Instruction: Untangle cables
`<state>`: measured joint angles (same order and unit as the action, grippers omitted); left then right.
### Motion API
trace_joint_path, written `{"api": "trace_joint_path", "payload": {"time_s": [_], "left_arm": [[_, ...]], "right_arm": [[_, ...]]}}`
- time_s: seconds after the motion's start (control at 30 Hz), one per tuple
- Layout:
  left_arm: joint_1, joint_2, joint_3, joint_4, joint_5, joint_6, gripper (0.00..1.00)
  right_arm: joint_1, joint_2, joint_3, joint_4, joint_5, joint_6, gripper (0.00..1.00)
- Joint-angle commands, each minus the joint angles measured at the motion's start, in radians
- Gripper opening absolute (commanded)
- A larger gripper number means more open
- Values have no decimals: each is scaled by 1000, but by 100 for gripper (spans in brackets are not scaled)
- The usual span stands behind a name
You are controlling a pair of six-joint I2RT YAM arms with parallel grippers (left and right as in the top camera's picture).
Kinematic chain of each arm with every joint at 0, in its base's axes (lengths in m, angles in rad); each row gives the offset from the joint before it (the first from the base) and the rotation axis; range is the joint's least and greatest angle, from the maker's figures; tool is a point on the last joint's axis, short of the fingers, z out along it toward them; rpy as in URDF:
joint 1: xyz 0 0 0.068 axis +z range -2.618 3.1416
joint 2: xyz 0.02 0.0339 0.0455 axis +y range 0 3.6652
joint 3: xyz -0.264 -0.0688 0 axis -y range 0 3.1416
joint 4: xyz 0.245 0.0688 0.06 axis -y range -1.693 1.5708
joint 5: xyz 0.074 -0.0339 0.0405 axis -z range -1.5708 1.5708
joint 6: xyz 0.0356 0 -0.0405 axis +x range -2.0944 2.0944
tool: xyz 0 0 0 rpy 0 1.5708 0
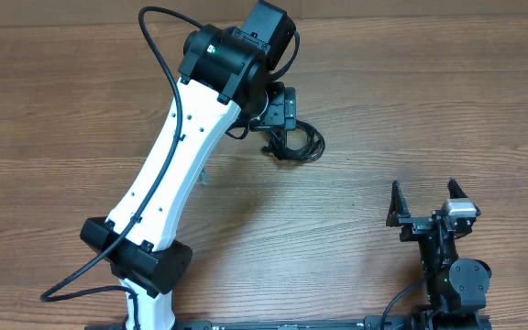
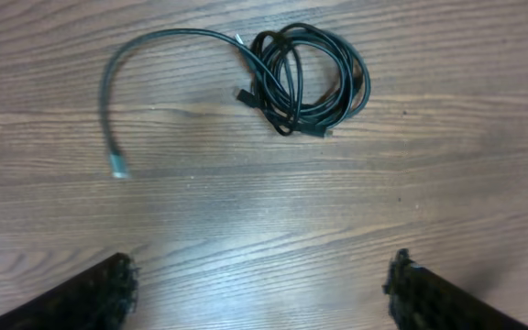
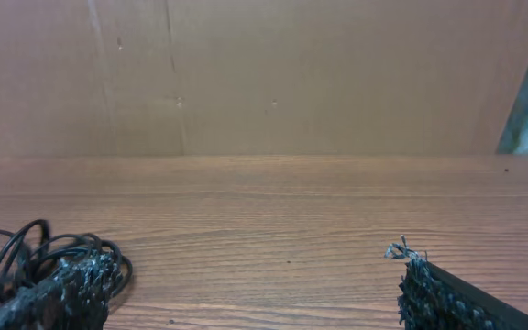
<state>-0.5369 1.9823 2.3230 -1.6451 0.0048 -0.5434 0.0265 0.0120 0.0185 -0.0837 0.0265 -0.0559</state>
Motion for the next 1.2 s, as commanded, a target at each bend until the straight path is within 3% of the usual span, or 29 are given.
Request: {"api": "trace_joint_path", "payload": {"time_s": [0.0,0.27,0.63,0.8,1.17], "left_arm": [[16,-31,64,-7,55,11,100],[48,-119,280,-44,181,47,100],[45,-433,265,-45,179,51,100],[45,-544,154,-44,169,50,100],[45,-710,-292,-44,141,48,100]], "right_arm": [[-3,-9,-10,3,6,6,100],[-3,-9,-10,3,6,6,100],[-3,-9,-10,3,6,6,100],[-3,-9,-10,3,6,6,100],[-3,-9,-10,3,6,6,100]]}}
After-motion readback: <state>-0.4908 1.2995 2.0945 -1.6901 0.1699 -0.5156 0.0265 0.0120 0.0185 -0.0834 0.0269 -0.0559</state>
